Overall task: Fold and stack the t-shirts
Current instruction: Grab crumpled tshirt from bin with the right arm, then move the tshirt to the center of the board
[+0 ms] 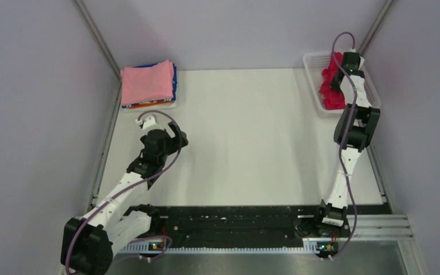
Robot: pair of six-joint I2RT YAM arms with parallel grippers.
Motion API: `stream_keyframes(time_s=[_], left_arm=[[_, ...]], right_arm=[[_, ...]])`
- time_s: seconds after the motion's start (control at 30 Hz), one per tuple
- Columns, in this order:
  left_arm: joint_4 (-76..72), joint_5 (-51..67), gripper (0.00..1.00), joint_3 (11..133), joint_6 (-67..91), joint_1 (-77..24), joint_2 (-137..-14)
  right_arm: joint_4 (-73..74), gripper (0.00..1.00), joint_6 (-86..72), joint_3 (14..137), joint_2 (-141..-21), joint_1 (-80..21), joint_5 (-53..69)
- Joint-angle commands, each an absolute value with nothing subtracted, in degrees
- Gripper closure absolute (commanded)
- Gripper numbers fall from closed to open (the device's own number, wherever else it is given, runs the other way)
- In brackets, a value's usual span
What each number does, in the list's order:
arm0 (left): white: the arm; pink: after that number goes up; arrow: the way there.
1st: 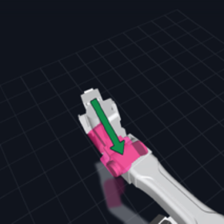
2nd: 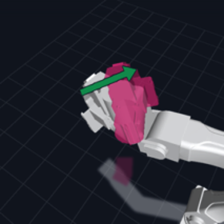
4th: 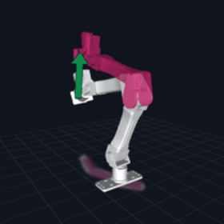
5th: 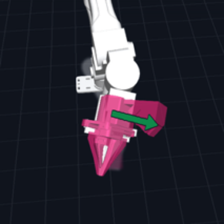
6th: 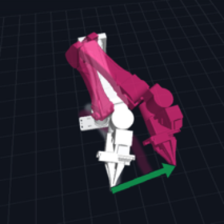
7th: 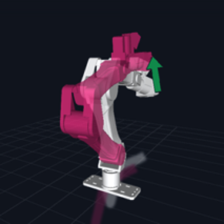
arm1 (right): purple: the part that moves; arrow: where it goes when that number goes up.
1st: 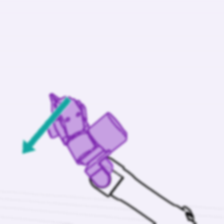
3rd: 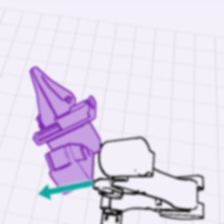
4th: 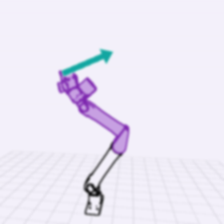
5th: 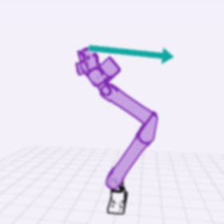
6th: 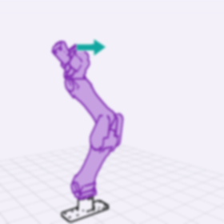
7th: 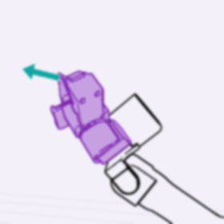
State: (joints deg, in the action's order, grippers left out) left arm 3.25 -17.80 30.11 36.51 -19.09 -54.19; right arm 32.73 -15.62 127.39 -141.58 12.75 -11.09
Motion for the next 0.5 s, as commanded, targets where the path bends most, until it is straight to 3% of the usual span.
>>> stream_keyframes(time_s=[0.0,0.47], left_arm=[[3.55,-14.84,0.01,30.29,37.31,-19.16,-51.93],[9.07,-11.32,0.01,27.69,39.11,-19.16,-40.63]], right_arm=[[24.34,1.00,-16.00,128.94,-127.07,12.57,-5.28],[12.92,1.00,-15.86,119.37,-97.64,4.31,22.44]])
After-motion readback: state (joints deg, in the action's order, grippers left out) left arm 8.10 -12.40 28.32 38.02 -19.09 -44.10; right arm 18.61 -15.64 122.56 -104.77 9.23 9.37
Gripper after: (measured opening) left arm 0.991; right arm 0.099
